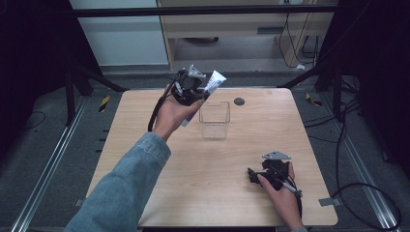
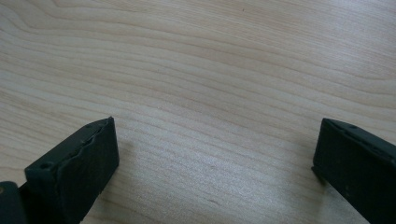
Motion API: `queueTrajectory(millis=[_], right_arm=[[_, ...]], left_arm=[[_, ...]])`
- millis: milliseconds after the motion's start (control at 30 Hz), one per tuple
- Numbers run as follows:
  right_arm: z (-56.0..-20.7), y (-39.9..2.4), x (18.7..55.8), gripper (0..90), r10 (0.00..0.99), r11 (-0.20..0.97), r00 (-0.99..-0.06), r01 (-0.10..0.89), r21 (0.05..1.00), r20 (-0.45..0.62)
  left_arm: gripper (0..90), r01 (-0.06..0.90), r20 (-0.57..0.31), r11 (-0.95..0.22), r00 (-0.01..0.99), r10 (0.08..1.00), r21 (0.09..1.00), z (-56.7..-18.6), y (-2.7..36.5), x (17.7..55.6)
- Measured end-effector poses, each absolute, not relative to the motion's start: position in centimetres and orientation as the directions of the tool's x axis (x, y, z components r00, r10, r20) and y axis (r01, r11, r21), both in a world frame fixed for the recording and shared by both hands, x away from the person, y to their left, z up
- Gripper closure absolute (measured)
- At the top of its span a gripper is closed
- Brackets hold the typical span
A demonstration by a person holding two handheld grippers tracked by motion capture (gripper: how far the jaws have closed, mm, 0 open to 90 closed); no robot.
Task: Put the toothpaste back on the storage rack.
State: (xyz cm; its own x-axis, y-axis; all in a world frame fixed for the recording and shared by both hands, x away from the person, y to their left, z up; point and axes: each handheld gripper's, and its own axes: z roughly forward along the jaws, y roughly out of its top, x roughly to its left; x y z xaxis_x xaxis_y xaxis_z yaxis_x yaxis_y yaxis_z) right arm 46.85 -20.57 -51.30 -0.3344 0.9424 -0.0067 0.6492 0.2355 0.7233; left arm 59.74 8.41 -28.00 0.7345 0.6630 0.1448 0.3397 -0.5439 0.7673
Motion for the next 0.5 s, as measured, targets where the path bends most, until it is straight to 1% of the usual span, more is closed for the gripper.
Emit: queueTrajectory(millis=[100, 333, 500], right_arm=[[-51.3, -20.6, 46.9, 0.3, 0.943, 0.233, -0.334, 0.649, 0.724, -0.004], [-51.3, -20.6, 46.9, 0.3, 0.942, 0.234, -0.335, 0.647, 0.725, -0.005], [-51.3, -20.6, 46.9, 0.3, 0.943, 0.233, -0.334, 0.649, 0.725, -0.004]], left_arm=[[78.0, 0.347, 0.126, -0.523, 0.730, 0.671, 0.778, -27.8, 8.3, 60.2], [78.1, 0.332, 0.138, -0.512, 0.720, 0.680, 0.792, -27.2, 7.8, 60.4], [78.0, 0.324, 0.119, -0.470, 0.708, 0.696, 0.821, -26.9, 7.1, 60.6]])
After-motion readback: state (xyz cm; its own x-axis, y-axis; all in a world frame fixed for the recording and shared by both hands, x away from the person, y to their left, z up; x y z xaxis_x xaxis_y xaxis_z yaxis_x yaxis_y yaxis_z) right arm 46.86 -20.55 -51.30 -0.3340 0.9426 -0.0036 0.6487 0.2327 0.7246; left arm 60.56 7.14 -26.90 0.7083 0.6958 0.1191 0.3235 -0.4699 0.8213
